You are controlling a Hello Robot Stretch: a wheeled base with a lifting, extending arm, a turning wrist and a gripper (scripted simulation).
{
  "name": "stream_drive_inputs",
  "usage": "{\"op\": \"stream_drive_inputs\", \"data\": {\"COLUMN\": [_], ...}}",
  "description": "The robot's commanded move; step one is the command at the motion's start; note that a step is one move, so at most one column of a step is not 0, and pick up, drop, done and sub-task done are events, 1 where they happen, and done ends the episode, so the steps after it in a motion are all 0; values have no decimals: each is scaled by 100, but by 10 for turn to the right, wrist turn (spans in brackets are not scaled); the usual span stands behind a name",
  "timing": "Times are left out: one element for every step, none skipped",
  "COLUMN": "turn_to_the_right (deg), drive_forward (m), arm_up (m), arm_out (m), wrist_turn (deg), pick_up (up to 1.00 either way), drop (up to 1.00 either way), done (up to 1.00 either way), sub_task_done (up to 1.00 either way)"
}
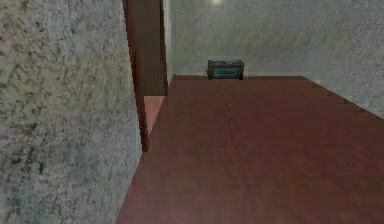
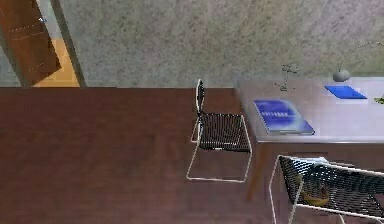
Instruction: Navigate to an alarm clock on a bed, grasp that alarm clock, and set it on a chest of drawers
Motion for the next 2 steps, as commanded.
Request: {"op": "stream_drive_inputs", "data": {"turn_to_the_right": [0,0], "drive_forward": [100,100], "arm_up": [0,0], "arm_out": [0,0], "wrist_turn": [0,0], "pick_up": [0,0], "drop": [0,0], "done": [0,0], "sub_task_done": [0,0]}}
